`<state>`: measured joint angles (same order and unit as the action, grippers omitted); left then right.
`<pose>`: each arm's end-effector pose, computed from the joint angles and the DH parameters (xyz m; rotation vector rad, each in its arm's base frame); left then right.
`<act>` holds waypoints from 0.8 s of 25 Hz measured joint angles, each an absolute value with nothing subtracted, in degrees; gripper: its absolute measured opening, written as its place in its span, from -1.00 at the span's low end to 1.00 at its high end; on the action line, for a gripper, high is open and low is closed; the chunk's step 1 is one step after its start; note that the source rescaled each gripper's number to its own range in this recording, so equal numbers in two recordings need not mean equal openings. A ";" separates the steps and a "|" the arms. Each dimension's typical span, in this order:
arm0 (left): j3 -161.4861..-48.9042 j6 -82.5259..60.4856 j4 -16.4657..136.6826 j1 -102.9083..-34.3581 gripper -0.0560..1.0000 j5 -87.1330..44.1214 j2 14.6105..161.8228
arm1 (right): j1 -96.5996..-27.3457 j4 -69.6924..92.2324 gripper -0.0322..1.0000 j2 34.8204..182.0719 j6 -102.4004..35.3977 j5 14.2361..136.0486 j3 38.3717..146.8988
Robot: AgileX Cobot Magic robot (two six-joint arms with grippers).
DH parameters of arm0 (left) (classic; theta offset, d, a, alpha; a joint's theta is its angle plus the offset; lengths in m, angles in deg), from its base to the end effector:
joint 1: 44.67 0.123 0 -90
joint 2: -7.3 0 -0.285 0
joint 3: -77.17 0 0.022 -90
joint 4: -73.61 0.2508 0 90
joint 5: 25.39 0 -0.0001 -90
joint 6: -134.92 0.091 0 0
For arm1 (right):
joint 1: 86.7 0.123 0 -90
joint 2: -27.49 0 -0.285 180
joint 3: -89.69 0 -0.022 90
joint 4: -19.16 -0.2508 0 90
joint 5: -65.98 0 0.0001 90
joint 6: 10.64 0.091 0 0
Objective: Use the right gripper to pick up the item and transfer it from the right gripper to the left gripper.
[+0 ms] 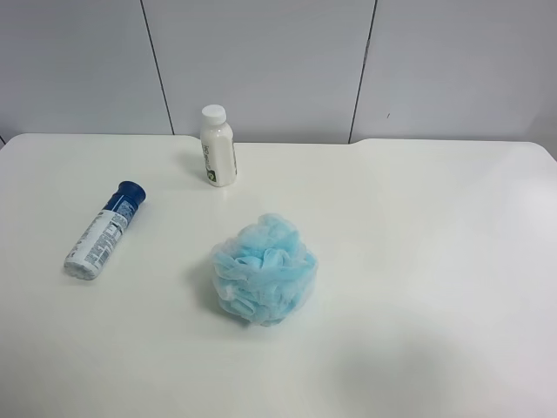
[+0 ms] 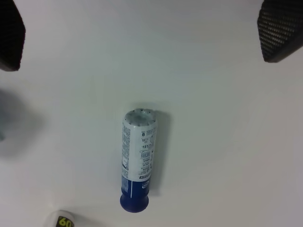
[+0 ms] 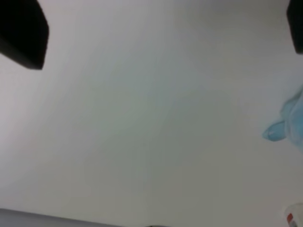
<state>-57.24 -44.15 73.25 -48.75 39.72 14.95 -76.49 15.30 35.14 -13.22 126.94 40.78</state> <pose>-0.0147 0.0005 0.2854 0.0911 2.0638 -0.0414 -0.0056 0.0044 0.2755 -0.2318 2.0401 0.1635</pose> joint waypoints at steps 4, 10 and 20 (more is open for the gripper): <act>-54.65 -44.35 72.95 -48.75 0.98 36.06 14.95 | -76.49 15.30 1.00 35.14 -13.22 126.94 40.78; -54.59 -44.59 72.95 -48.75 0.98 35.50 14.95 | -76.49 15.30 1.00 35.14 -13.22 126.94 40.78; -54.59 -44.59 72.95 -48.75 0.99 35.34 14.95 | -76.49 15.30 1.00 35.14 -13.22 126.94 40.78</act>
<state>-54.59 -44.59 72.95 -48.75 35.34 14.95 -76.49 15.30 35.14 -13.22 126.94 40.78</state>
